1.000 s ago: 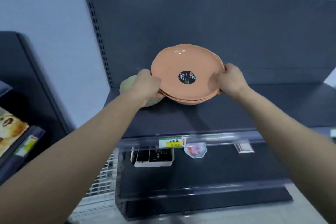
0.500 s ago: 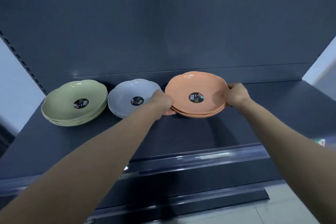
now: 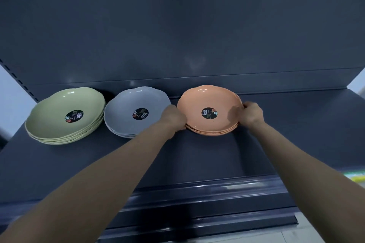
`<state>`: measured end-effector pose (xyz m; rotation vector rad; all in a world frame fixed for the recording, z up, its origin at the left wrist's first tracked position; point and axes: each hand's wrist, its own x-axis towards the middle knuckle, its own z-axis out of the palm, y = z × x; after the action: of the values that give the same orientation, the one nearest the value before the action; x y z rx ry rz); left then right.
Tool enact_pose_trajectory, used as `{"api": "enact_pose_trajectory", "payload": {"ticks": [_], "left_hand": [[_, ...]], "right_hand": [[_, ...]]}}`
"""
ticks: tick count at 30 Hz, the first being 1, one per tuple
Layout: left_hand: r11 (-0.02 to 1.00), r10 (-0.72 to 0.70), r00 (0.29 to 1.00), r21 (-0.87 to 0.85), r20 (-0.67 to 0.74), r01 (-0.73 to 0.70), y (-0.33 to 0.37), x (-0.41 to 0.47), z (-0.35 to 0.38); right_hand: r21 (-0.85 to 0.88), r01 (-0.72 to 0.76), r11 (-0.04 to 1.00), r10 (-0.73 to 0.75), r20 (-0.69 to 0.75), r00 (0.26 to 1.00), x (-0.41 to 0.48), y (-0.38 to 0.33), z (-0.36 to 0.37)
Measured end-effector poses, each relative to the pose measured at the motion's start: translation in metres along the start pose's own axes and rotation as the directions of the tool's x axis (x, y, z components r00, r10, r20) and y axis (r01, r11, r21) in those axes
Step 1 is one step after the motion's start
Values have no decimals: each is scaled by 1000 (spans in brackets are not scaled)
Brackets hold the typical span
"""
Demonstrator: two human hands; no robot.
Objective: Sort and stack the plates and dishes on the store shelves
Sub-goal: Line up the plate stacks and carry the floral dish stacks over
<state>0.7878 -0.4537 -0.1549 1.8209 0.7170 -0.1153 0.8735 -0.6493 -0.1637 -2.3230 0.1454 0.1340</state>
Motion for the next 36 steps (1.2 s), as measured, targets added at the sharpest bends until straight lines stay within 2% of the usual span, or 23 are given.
{"api": "enact_pose_trajectory", "payload": {"ticks": [5, 8, 11, 14, 17, 19, 23, 29, 36], "left_hand": [[995, 42, 999, 87, -16, -40, -3, 5, 1], [987, 92, 996, 134, 3, -91, 3, -4, -5], [969, 188, 982, 170, -23, -182, 13, -19, -24], [919, 341, 933, 249, -113, -305, 25, -43, -58], [858, 456, 860, 367, -228, -358, 29, -72, -105], [790, 545, 784, 494, -297, -363, 25, -94, -144], [650, 672, 637, 714, -378, -262, 0, -143, -225], [589, 695, 495, 808, -522, 25, -64, -234, -344], [617, 610, 389, 722, -690, 313, -152, -338, -463]], "right_hand": [[61, -2, 998, 2, -12, 1000, 4, 2, 6], [-33, -5, 999, 1, -121, 993, 0, -10, 2], [-133, 137, 982, -160, -184, 970, -9, -39, -1], [-203, 389, 899, -412, -86, 907, -30, -82, 6], [-229, 608, 760, -616, 45, 787, -64, -133, 20], [-245, 731, 637, -729, 119, 675, -91, -167, 32], [-264, 890, 372, -879, 208, 429, -163, -235, 59], [-221, 974, 58, -969, 222, 108, -292, -328, 119], [-64, 986, -157, -958, 252, -136, -448, -408, 208]]}}
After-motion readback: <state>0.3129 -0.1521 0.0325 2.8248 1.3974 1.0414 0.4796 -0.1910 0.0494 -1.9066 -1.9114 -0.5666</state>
